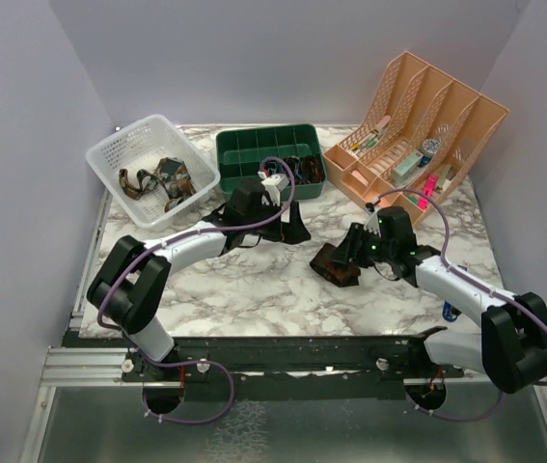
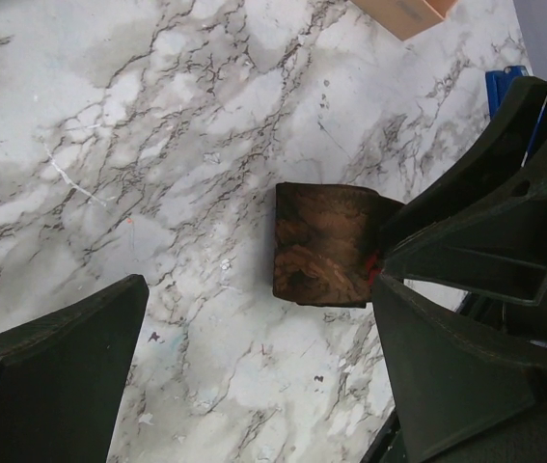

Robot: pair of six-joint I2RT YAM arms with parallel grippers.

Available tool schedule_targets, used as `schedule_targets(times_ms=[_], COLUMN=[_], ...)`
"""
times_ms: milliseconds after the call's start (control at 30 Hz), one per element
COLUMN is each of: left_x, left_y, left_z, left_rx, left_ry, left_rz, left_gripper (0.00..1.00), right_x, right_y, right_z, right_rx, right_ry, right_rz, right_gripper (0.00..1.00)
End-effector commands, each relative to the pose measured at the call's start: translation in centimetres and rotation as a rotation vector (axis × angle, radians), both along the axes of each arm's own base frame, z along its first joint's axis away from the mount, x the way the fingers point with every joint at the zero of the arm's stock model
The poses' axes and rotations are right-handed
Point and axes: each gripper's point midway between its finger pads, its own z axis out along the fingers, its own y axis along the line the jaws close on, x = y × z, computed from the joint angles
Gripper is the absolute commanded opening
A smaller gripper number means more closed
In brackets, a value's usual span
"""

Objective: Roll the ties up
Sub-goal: Roll the tie at the center of the board.

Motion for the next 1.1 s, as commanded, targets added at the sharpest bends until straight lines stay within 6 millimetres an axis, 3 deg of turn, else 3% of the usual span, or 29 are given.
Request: schedule_targets(times_ms=[0, 233, 433, 667, 1067], left_x=[-0.1, -1.0, -1.8, -2.5, -3.6], left_y=[-1.4, -2.9, -4.5, -6.0, -7.7], left_z=[0.9, 0.1, -0.4, -2.2, -4.2], left_rx=[-0.049, -0.049, -0.081, -0.068, -0.104], left_ry=[-0.004, 0.015, 0.028, 0.056, 0.13], left_rz=[-0.078, -0.155, -0.214, -0.267, -0.363], left_gripper=[0.99, 0.99, 0.99, 0.99, 0.95], right_x=[-0.8, -1.2, -1.8, -1.9, -2.1], right_y=[-1.5, -2.7, -2.4, -3.6, -3.7], right_z=[-1.7, -2.3, -2.5, -3.7, -3.7], right_rx=[-0.084, -0.157, -0.149, -0.219, -0.222], right_ry=[0.029, -0.008, -0.03, -0.011, -0.021], right_rz=[-0.02, 0.002, 0.047, 0.033, 0.038], right_gripper=[0.39, 0.39, 0.39, 0.39, 0.39])
